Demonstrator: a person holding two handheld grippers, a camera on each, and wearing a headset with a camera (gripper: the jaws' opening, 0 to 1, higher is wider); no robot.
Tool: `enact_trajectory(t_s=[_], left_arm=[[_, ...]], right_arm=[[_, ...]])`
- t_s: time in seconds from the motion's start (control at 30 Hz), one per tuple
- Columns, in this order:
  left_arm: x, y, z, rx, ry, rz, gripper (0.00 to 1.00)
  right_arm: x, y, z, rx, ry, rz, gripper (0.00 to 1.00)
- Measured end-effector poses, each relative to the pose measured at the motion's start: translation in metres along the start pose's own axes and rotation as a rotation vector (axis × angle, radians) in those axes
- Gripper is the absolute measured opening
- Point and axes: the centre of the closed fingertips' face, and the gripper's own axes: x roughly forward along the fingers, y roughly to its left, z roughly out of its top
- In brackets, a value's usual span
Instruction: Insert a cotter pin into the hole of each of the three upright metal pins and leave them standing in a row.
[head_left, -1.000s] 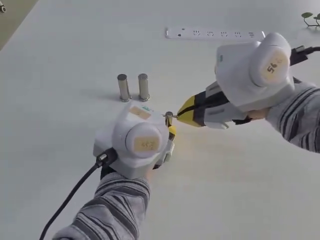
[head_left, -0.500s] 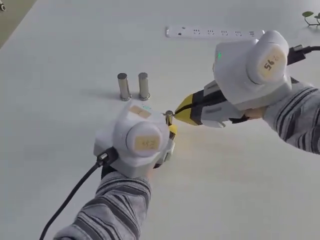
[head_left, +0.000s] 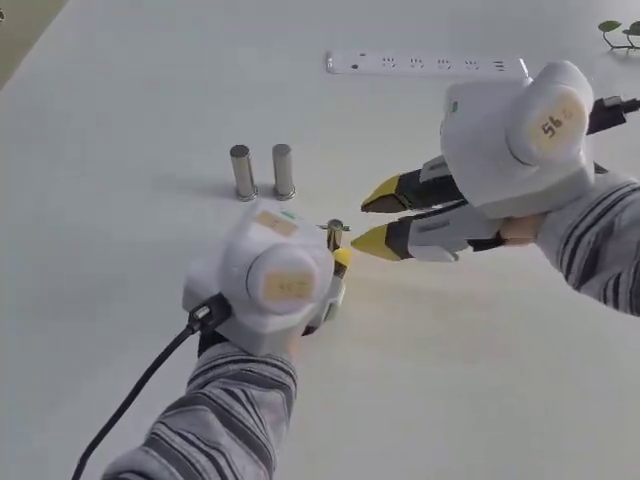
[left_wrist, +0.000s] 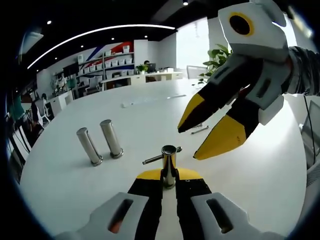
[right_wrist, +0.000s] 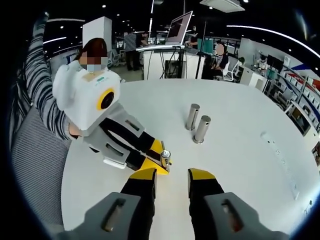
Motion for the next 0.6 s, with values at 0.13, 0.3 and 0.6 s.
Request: enact_trajectory(t_s=[0.13,0.3,0.6], left_arm=[[0.001,0.000,0.001,0.002,0.005,-0.012,0.05],[-0.001,0.009,0.005,0.000,-0.002,-0.012,0.05],[-0.004,0.037,0.007,0.003,0.002,0.023,0.05]], right_arm=[[-0.007,-0.006,-0.005,0.040,-0.007,-0.028,0.24],[-0.015,-0.013,-0.009,0.107,-0.035,-0.057,0.26],[-0.018,-0.013,-0.010,0.166,-0.055,-0.084,0.30]])
